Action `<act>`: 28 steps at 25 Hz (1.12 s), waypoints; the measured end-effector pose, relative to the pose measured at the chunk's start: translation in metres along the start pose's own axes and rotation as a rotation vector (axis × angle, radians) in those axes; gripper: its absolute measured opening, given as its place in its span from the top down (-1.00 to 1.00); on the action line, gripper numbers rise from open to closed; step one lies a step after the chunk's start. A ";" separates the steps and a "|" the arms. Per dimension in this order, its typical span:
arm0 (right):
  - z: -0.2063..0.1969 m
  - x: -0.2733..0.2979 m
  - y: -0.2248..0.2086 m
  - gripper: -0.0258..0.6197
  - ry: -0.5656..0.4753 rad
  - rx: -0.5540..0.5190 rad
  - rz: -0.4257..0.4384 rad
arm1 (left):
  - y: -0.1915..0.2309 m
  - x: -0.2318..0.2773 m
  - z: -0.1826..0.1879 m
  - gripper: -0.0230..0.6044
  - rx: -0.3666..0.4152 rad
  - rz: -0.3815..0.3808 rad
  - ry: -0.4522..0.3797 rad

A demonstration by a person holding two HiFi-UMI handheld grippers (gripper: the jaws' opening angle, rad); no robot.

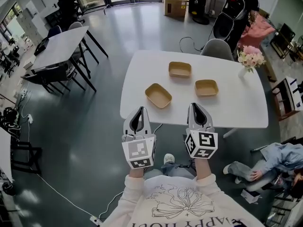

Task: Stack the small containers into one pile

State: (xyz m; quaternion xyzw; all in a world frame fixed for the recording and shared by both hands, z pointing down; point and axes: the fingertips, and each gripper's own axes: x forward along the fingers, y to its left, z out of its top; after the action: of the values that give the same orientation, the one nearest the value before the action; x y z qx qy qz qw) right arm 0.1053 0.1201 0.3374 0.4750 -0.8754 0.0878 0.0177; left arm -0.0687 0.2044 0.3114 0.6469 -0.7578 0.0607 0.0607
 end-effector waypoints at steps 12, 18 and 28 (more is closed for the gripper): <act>-0.022 0.070 -0.023 0.79 0.090 0.036 0.059 | 0.002 0.062 -0.014 0.90 0.006 0.059 0.075; -0.038 0.107 -0.019 0.77 0.134 0.043 0.081 | 0.019 0.096 -0.027 0.90 -0.011 0.067 0.107; -0.077 0.172 -0.025 0.72 0.248 0.075 0.071 | 0.043 0.169 -0.052 0.90 -0.018 0.028 0.178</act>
State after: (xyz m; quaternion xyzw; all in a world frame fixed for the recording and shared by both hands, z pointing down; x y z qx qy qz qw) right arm 0.0275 -0.0224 0.4364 0.4294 -0.8789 0.1791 0.1051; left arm -0.1366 0.0556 0.3909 0.6278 -0.7587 0.1119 0.1328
